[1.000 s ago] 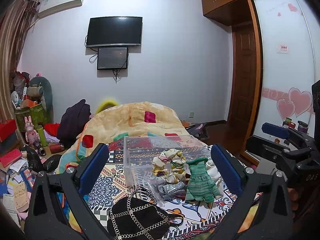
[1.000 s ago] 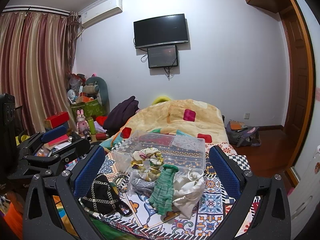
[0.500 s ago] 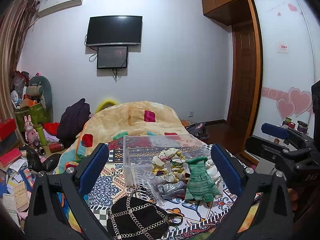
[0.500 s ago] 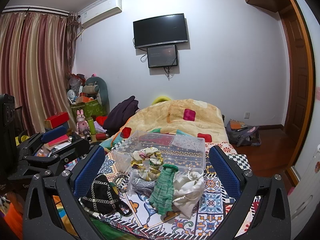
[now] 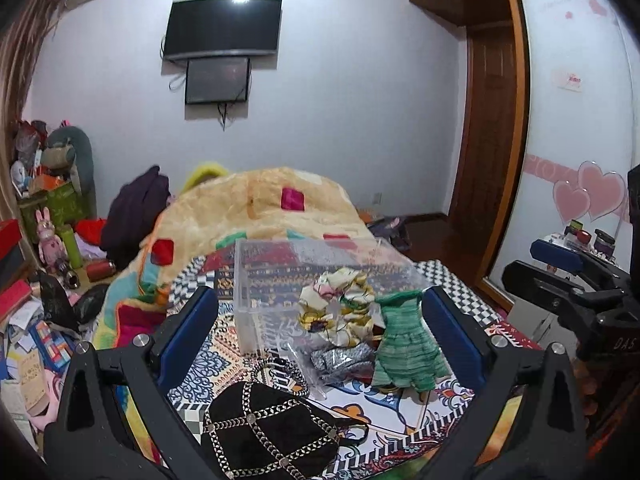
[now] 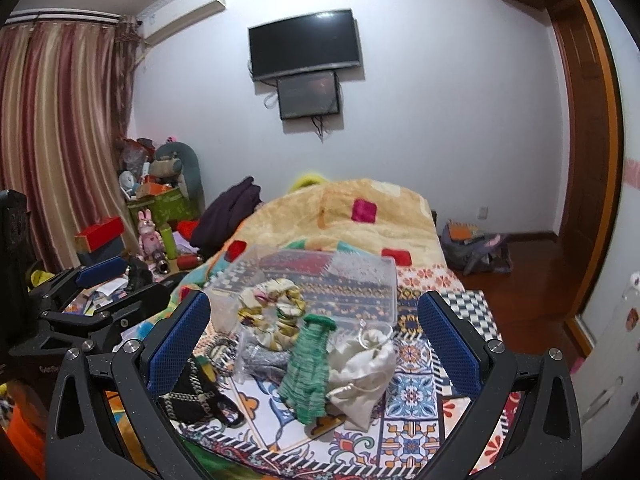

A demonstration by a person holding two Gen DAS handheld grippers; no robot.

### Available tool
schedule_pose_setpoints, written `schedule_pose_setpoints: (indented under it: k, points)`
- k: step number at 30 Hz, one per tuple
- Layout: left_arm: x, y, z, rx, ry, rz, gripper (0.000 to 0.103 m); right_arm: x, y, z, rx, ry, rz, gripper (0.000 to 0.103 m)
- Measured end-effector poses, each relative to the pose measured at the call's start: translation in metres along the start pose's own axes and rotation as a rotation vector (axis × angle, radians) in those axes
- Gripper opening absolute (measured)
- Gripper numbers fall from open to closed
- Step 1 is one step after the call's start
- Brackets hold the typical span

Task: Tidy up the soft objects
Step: 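Grasp the cream floral cloth with the left tool while the right tool grasps the white drawstring bag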

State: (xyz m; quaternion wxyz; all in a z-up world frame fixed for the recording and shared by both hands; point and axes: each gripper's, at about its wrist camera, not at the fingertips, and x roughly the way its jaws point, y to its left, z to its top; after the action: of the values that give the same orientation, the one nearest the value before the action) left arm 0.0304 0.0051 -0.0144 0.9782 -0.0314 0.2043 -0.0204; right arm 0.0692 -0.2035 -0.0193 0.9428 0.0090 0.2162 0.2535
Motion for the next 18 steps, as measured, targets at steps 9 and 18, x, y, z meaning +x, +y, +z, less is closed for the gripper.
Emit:
schedule_pose_setpoints:
  k: [9,18]
  points:
    - [0.055,0.010,-0.008,-0.023,0.106,-0.002,0.080,0.036,-0.028,-0.017,0.056,0.129,-0.025,0.081]
    - [0.108,0.013,-0.022,-0.058,0.224,-0.008,0.063,0.068,-0.054,-0.039,0.127,0.259,-0.021,0.055]
